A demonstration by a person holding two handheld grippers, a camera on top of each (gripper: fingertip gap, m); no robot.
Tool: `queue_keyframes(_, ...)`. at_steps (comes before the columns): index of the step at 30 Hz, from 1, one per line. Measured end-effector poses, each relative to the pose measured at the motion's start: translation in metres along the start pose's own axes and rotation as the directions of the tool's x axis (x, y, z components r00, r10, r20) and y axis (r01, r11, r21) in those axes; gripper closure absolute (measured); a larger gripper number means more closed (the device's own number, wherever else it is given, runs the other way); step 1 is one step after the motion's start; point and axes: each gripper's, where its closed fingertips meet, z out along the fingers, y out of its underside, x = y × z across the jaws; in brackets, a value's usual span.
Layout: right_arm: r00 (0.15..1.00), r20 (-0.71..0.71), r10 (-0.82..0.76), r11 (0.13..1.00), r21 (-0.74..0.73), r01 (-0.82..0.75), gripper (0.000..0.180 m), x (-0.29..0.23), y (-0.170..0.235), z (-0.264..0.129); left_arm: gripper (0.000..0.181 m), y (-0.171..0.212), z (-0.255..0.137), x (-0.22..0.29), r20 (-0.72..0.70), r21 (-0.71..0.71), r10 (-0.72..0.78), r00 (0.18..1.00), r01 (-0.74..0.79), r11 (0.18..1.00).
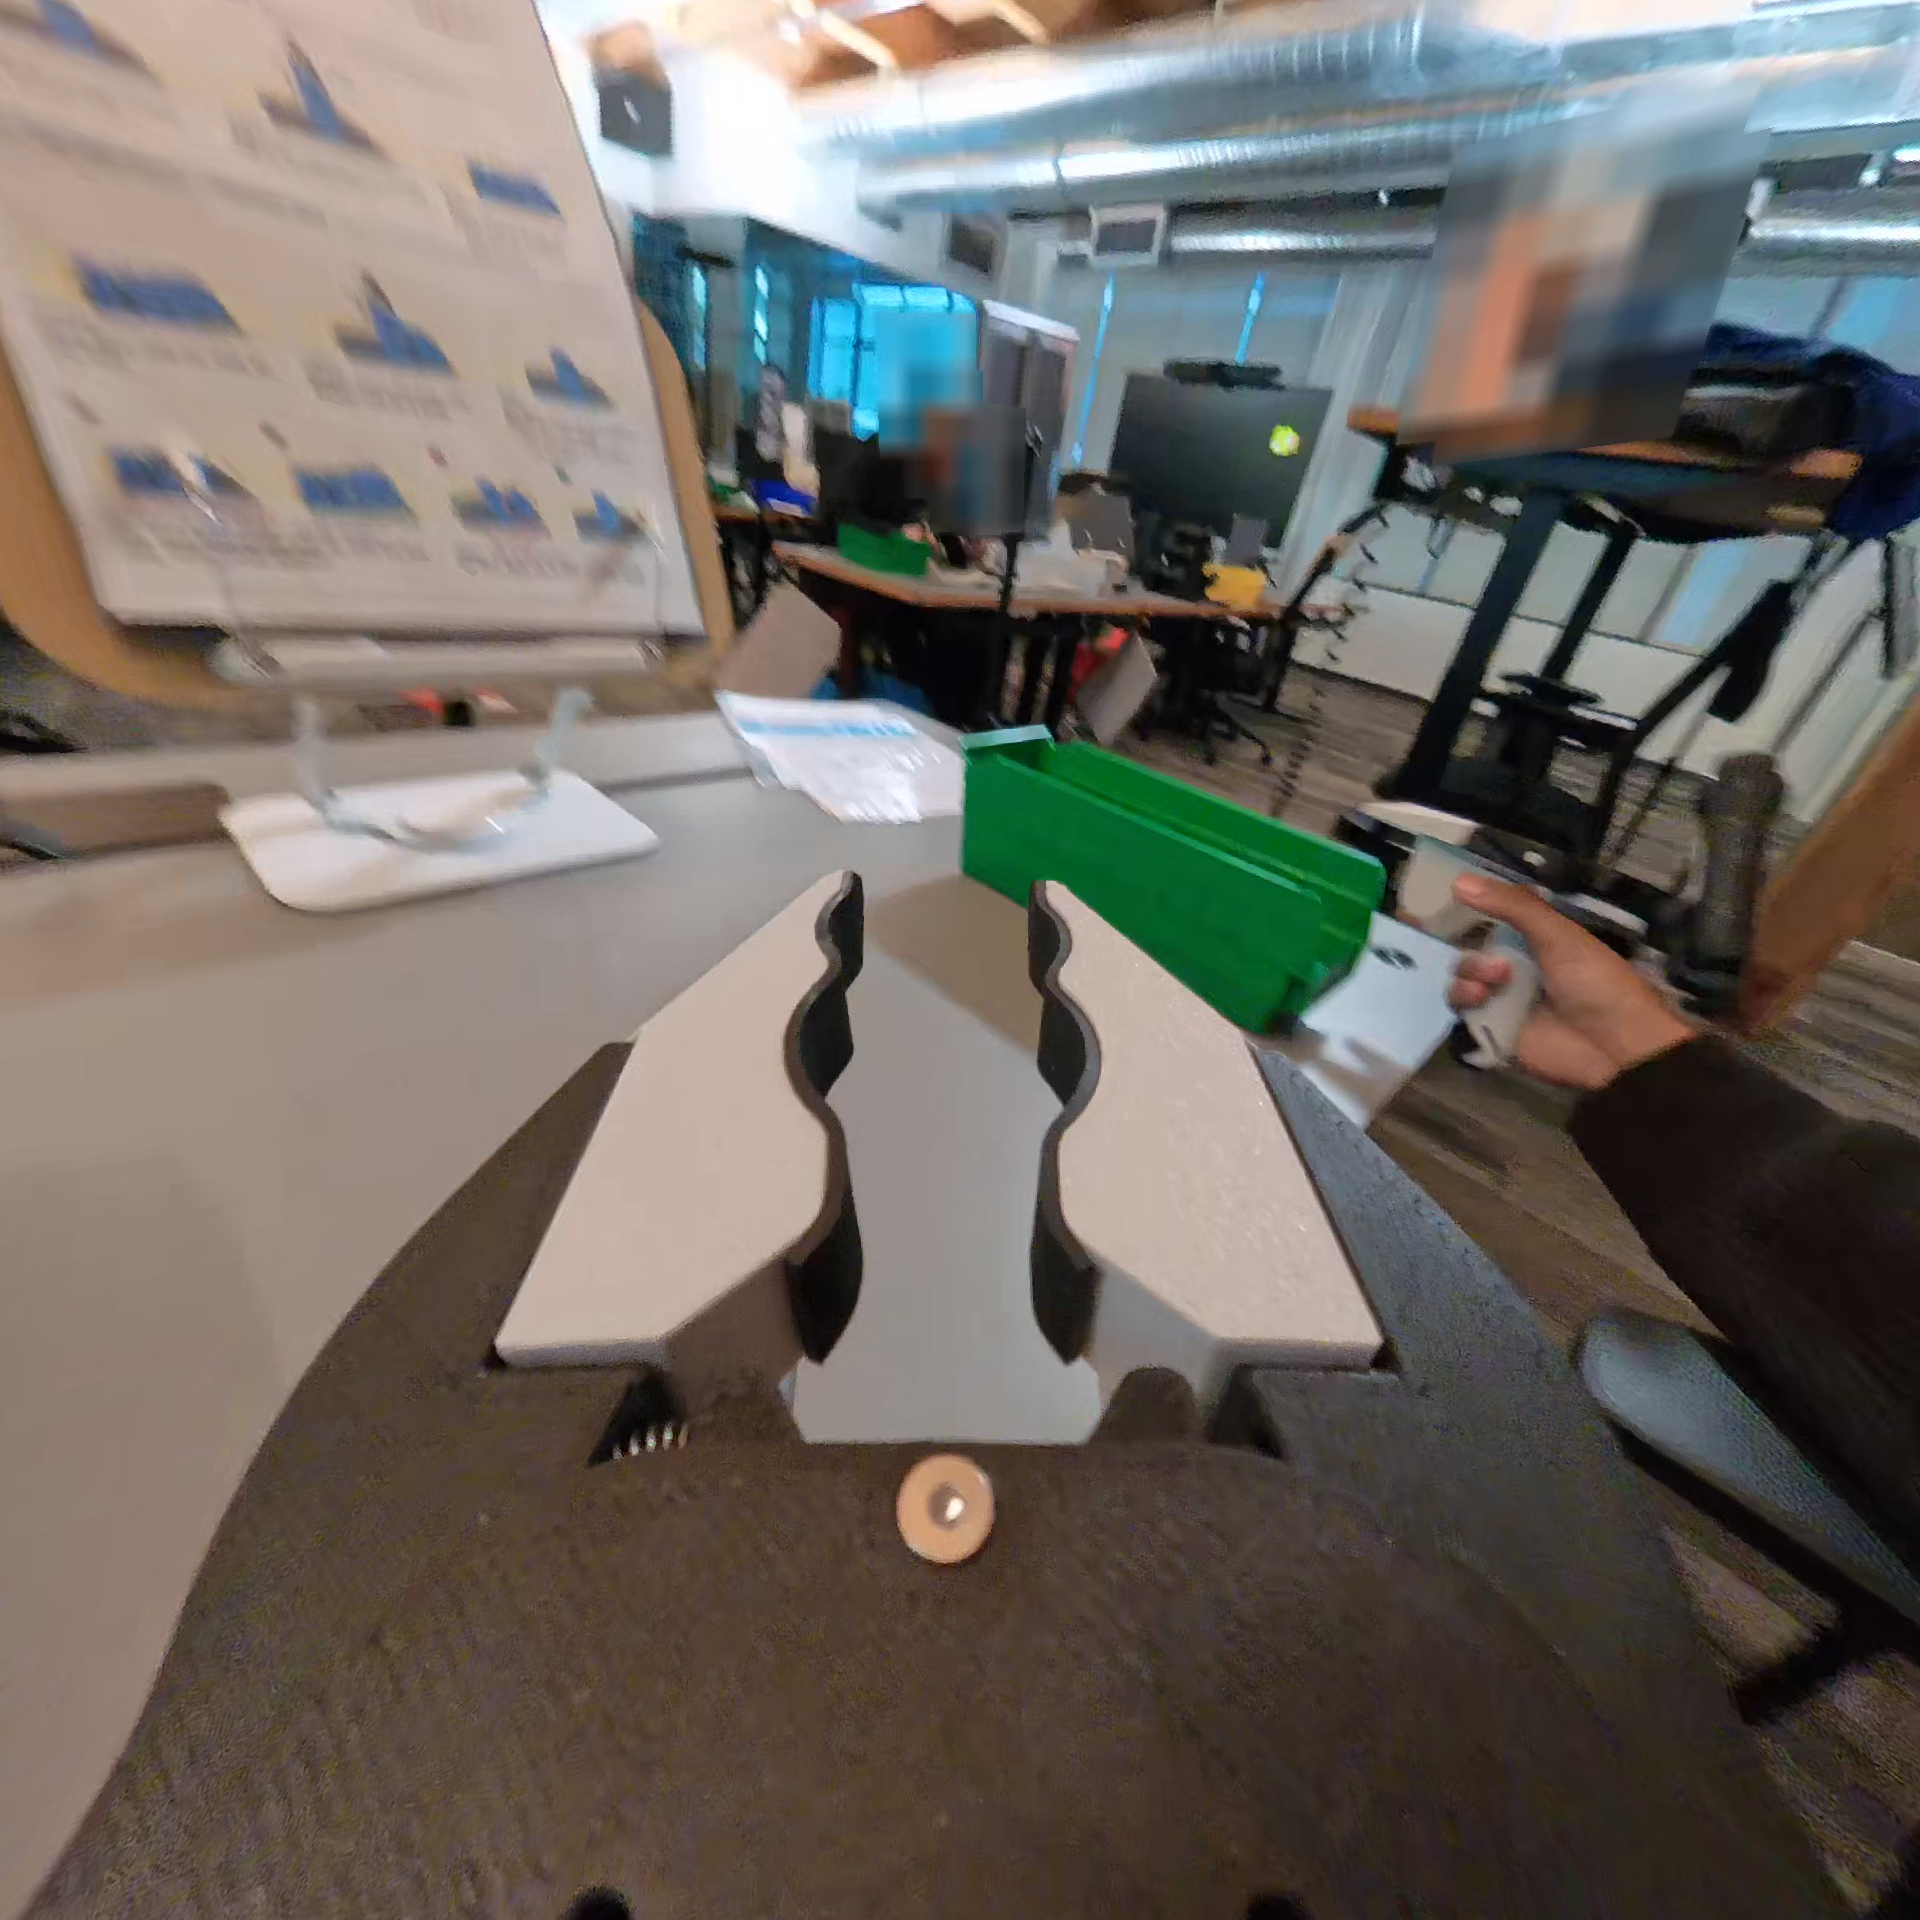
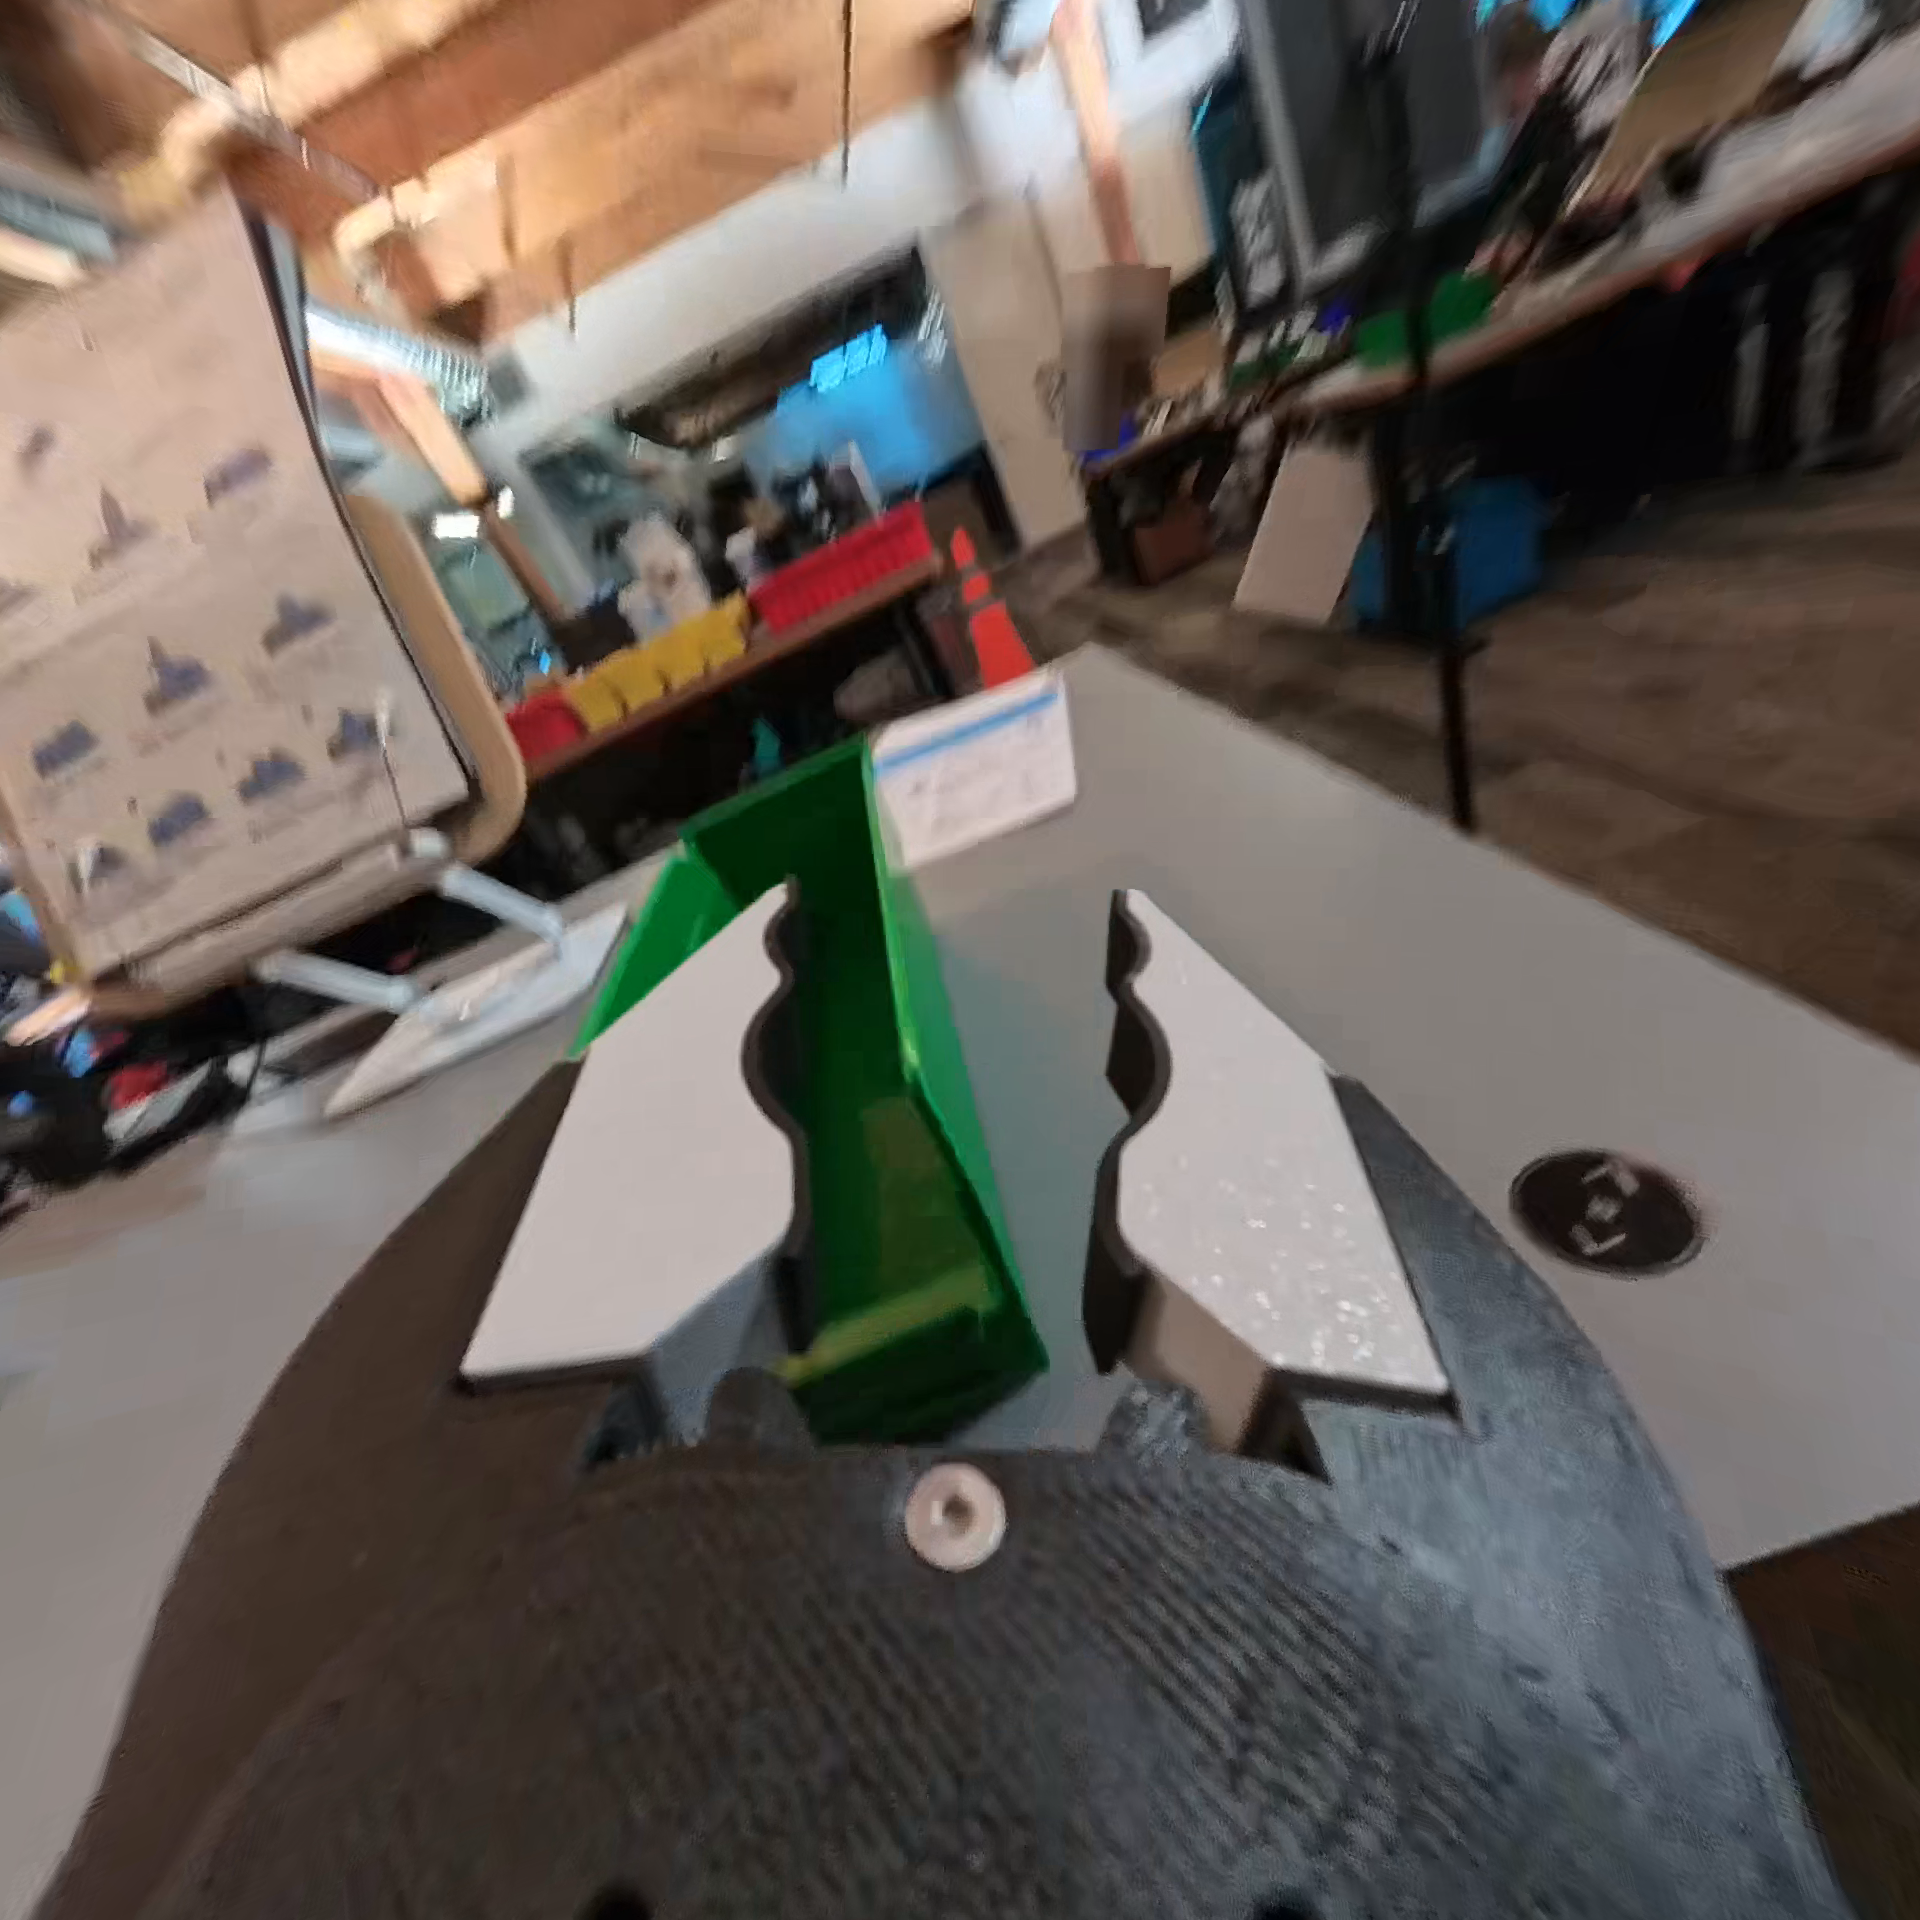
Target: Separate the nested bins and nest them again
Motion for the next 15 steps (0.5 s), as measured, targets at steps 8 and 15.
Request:
queue_keyframes(8, 0.916, -0.176, -0.361, 0.877, 0.270, 0.397, 0.135, -0.081, -0.083, -0.042, 0.120, -0.111, -0.084, -0.126, 0.318, 0.001, 0.070, 0.945, -0.074, 0.997)
queue_keyframes(15, 0.887, 0.181, -0.425, 0.863, 0.378, 0.337, 0.162, -0.256, -0.034, -0.041, 0.116, -0.055, -0.161, -0.249, 0.562, -0.373, 0.200, 0.803, 0.031, 0.927)
